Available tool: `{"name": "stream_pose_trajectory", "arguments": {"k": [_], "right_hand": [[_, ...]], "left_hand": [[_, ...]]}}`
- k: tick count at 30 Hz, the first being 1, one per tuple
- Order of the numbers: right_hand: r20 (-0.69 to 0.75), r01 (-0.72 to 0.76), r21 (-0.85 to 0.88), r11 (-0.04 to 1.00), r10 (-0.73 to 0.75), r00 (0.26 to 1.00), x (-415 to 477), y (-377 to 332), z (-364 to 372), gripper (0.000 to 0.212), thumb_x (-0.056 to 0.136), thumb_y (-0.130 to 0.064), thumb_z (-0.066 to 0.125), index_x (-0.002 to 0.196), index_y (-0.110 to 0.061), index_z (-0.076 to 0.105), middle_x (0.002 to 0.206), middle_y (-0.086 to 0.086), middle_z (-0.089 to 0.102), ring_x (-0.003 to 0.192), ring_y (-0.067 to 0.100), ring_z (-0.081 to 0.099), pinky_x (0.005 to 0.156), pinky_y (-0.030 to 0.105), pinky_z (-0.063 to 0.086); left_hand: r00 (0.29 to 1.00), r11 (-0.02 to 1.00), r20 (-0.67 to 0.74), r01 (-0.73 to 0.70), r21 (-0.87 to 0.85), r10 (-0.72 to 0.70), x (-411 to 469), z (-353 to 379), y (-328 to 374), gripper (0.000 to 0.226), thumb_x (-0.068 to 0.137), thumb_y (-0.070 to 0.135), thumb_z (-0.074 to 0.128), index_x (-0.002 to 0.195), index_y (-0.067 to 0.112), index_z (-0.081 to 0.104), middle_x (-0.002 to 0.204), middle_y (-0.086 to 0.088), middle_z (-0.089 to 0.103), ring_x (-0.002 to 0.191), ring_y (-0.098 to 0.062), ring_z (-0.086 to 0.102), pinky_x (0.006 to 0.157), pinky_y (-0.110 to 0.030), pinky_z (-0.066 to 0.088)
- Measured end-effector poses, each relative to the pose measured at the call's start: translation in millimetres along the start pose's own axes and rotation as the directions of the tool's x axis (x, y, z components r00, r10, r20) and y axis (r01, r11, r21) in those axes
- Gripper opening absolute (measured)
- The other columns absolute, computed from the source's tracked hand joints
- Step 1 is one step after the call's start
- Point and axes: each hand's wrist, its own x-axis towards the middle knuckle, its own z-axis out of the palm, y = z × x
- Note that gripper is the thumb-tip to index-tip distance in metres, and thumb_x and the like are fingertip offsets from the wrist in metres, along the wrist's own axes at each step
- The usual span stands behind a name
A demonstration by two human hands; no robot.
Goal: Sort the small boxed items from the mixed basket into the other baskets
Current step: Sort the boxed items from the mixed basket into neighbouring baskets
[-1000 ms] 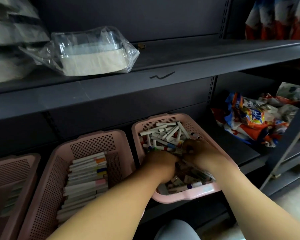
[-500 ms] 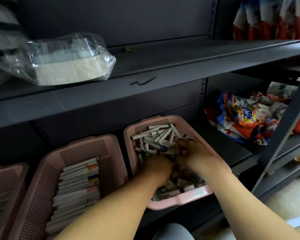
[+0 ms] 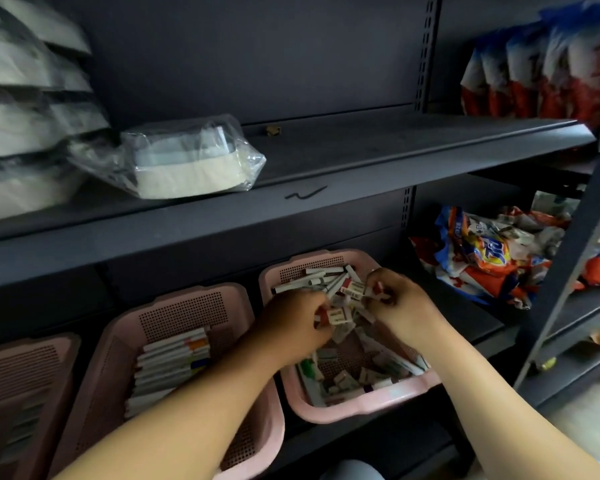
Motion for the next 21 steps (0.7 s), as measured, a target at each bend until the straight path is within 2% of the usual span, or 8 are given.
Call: {"name": "stream_pose_trajectory", "arguments": {"k": [3, 7, 9, 13, 15, 16, 19, 21], "right_hand": [[0.015, 0.067, 0.013, 0.998, -0.067, 0.998, -3.2, -13.9, 5.9, 0.024, 0.083, -0.034, 0.073, 0.089, -0.054, 0.061, 0.103, -0.024, 0.060, 0.092, -0.001, 0.060, 0.077, 0.023, 0.049], [0.020, 0.183, 0.051, 0.982, -0.184, 0.983, -7.3, -46.8, 34.3, 0.023, 0.083, -0.017, 0.076, 0.092, -0.035, 0.066, 0.101, -0.015, 0.060, 0.088, 0.003, 0.061, 0.068, 0.008, 0.043], [0.024, 0.237, 0.068, 0.969, -0.239, 0.971, -8.8, -67.0, 53.0, 0.025, 0.082, -0.019, 0.076, 0.086, -0.038, 0.061, 0.093, -0.015, 0.061, 0.083, -0.002, 0.059, 0.067, 0.012, 0.041], [0.111, 0.336, 0.070, 0.939, -0.342, 0.933, -11.9, -111.2, 93.9, 0.018, 0.077, -0.023, 0.074, 0.083, -0.034, 0.061, 0.085, -0.010, 0.063, 0.080, 0.005, 0.058, 0.068, 0.019, 0.042], [0.150, 0.389, 0.100, 0.916, -0.400, 0.904, -16.8, -132.5, 116.0, 0.018, 0.078, -0.017, 0.075, 0.084, -0.029, 0.063, 0.084, -0.007, 0.064, 0.079, 0.007, 0.058, 0.068, 0.017, 0.042], [0.172, 0.415, 0.128, 0.901, -0.432, 0.885, -20.2, -142.3, 126.6, 0.017, 0.079, -0.017, 0.076, 0.086, -0.027, 0.063, 0.084, -0.006, 0.064, 0.079, 0.006, 0.059, 0.069, 0.017, 0.043], [0.230, 0.478, 0.159, 0.864, -0.503, 0.833, -28.5, -168.8, 160.4, 0.017, 0.081, -0.022, 0.077, 0.089, -0.029, 0.063, 0.084, -0.011, 0.063, 0.080, 0.000, 0.060, 0.070, 0.016, 0.044], [0.246, 0.510, 0.170, 0.843, -0.537, 0.807, -33.7, -186.6, 181.8, 0.018, 0.082, -0.023, 0.078, 0.086, -0.032, 0.063, 0.082, -0.020, 0.062, 0.080, -0.004, 0.059, 0.069, 0.014, 0.042]], "left_hand": [[0.996, 0.999, -0.085, 0.026, -0.028, -0.028, -16.3, -25.8, -16.2, 0.020, 0.085, 0.039, 0.077, 0.101, 0.032, 0.068, 0.094, 0.018, 0.061, 0.086, -0.004, 0.062, 0.072, -0.024, 0.051], [0.985, 0.988, -0.129, 0.099, -0.117, -0.114, -50.4, -59.1, -43.2, 0.023, 0.082, 0.038, 0.081, 0.102, 0.035, 0.069, 0.097, 0.017, 0.066, 0.084, -0.002, 0.062, 0.071, -0.024, 0.051], [0.975, 0.974, -0.152, 0.134, -0.184, -0.163, -70.3, -74.4, -57.2, 0.020, 0.078, 0.038, 0.081, 0.092, 0.037, 0.066, 0.091, 0.016, 0.069, 0.082, 0.002, 0.065, 0.073, -0.031, 0.056], [0.939, 0.958, -0.228, 0.218, -0.185, -0.258, -120.0, -103.9, -82.8, 0.019, 0.079, 0.042, 0.079, 0.087, 0.038, 0.062, 0.085, 0.020, 0.067, 0.082, 0.013, 0.061, 0.072, -0.009, 0.048], [0.918, 0.940, -0.251, 0.254, -0.226, -0.308, -144.2, -117.0, -101.1, 0.023, 0.075, 0.047, 0.077, 0.088, 0.034, 0.064, 0.088, 0.018, 0.069, 0.085, 0.005, 0.064, 0.079, -0.023, 0.054], [0.911, 0.927, -0.250, 0.262, -0.269, -0.329, -156.4, -122.5, -111.0, 0.021, 0.077, 0.041, 0.081, 0.086, 0.033, 0.064, 0.087, 0.015, 0.070, 0.085, 0.002, 0.065, 0.078, -0.026, 0.054], [0.872, 0.882, -0.267, 0.305, -0.358, -0.410, -192.7, -136.9, -137.9, 0.023, 0.081, 0.019, 0.085, 0.084, 0.029, 0.065, 0.085, 0.012, 0.073, 0.081, 0.000, 0.068, 0.075, -0.024, 0.051], [0.827, 0.847, -0.313, 0.315, -0.429, -0.466, -216.2, -146.8, -156.3, 0.020, 0.083, 0.020, 0.083, 0.085, 0.029, 0.066, 0.086, 0.012, 0.075, 0.083, -0.004, 0.071, 0.077, -0.029, 0.053]]}}
